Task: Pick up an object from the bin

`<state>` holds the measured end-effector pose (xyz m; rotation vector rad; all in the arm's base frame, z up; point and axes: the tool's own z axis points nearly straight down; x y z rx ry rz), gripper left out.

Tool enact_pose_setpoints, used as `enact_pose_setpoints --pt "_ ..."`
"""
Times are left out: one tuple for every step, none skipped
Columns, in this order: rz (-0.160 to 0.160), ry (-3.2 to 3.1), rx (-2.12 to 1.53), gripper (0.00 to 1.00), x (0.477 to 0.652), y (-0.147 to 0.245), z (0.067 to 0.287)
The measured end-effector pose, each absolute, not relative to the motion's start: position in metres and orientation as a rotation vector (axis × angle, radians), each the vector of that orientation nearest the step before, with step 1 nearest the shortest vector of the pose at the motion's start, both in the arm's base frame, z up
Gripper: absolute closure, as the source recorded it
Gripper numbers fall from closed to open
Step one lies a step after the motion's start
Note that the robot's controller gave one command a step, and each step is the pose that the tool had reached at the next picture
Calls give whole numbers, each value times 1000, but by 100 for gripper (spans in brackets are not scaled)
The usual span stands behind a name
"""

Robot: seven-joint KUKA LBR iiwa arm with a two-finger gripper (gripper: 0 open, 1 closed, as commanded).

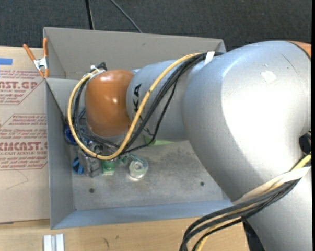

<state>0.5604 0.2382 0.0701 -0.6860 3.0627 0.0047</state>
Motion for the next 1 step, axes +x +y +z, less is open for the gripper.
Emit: enact_pose_setpoints --pt "4 3064 -687 0 560 238 70"
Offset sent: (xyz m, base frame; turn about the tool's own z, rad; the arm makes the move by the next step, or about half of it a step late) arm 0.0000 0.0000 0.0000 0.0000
